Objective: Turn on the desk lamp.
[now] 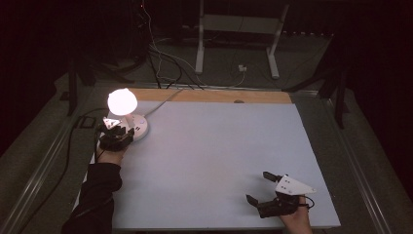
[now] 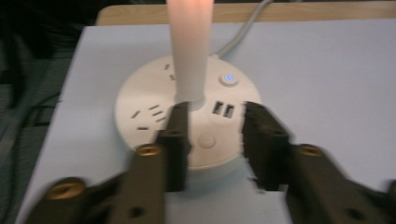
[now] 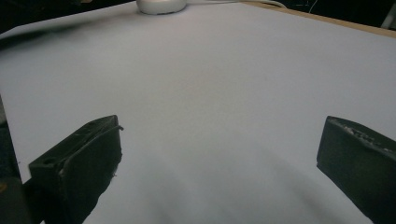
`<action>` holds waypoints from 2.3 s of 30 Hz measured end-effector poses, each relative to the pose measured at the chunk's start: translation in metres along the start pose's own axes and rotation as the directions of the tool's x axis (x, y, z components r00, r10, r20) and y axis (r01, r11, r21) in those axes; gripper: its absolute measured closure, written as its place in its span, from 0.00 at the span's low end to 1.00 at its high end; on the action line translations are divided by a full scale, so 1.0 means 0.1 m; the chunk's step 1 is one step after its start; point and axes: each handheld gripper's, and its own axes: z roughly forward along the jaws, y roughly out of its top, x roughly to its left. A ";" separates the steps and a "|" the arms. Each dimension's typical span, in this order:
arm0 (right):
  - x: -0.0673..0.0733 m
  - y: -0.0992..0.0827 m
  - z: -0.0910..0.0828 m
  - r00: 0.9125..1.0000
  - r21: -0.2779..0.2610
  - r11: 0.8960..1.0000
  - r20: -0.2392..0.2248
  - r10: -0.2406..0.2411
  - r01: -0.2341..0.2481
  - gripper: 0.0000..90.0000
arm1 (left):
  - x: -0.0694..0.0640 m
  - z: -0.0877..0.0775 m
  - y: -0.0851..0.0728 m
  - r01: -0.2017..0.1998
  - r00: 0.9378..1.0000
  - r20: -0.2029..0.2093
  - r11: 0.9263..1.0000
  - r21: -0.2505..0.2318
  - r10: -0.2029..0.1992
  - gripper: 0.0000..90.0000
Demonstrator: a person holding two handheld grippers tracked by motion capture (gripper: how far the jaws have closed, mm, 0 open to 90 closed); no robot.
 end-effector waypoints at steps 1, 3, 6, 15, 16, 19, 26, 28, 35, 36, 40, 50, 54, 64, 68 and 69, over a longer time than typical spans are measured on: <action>0.00 0.00 0.00 1.000 0.001 1.000 -0.001 0.000 0.000 0.00 | -0.01 -0.01 0.01 0.000 1.000 0.004 1.000 0.003 0.000 0.62; 0.00 0.00 0.00 1.000 0.003 1.000 -0.001 0.000 0.000 0.00 | -0.02 -0.02 0.02 0.010 1.000 0.006 1.000 0.005 -0.010 0.57; 0.00 0.00 0.00 1.000 0.003 1.000 -0.001 0.001 -0.001 0.00 | -0.04 -0.04 0.03 0.018 1.000 0.019 1.000 0.016 -0.019 0.47; 0.00 0.01 0.04 1.000 0.008 1.000 -0.013 -0.001 0.001 0.00 | -0.04 -0.13 0.02 0.020 1.000 0.013 0.998 0.067 -0.020 0.15; 0.01 0.01 0.05 1.000 0.012 1.000 -0.014 -0.002 0.002 0.00 | -0.03 -0.15 0.03 0.027 0.999 0.024 0.997 0.069 -0.029 0.12; 0.01 0.01 0.04 1.000 0.009 1.000 -0.015 -0.004 0.004 0.00 | -0.04 -0.21 0.05 0.031 0.998 0.049 0.997 0.067 -0.034 0.03; -0.01 0.01 0.04 1.000 0.007 1.000 -0.013 0.000 0.000 0.00 | -0.11 -0.33 0.04 -0.016 0.995 0.099 0.997 0.074 0.009 0.00; 0.00 0.01 0.04 1.000 0.006 1.000 -0.013 0.001 -0.001 0.00 | -0.12 -0.36 0.03 -0.031 0.994 0.104 0.996 0.081 0.022 0.00; 0.00 0.01 0.04 1.000 0.007 1.000 -0.013 0.000 0.000 0.00 | -0.13 -0.46 -0.08 -0.040 0.992 0.123 0.996 0.082 0.030 0.00; 0.00 0.01 0.04 1.000 0.006 1.000 -0.013 0.000 0.000 0.00 | -0.13 -0.48 -0.09 -0.041 0.991 0.127 0.996 0.083 0.030 0.00; 0.00 0.01 0.04 1.000 0.007 1.000 -0.011 -0.001 0.001 0.00 | -0.14 -0.54 -0.15 -0.047 0.988 0.153 0.995 0.085 0.034 0.00; 0.00 0.01 0.04 1.000 0.009 1.000 -0.013 -0.002 0.002 0.00 | -0.20 -0.71 -0.34 -0.089 0.979 0.190 0.992 0.087 0.071 0.00; 0.01 0.01 0.04 1.000 0.012 1.000 -0.013 -0.003 0.003 0.00 | -0.21 -0.79 -0.43 -0.104 0.978 0.192 0.991 0.082 0.087 0.00; 0.01 0.01 0.05 1.000 0.016 1.000 -0.013 -0.003 0.003 0.00 | -0.22 -0.94 -0.65 -0.135 0.970 0.217 0.987 0.085 0.114 0.00; 0.01 0.01 0.05 1.000 0.015 1.000 -0.012 -0.003 0.003 0.00 | -0.21 -1.00 -0.73 -0.129 0.967 0.230 0.988 0.084 0.106 0.00; 0.01 0.01 0.05 1.000 0.015 1.000 -0.012 -0.003 0.003 0.00 | -0.21 -1.02 -0.75 -0.127 0.967 0.233 0.988 0.084 0.104 0.00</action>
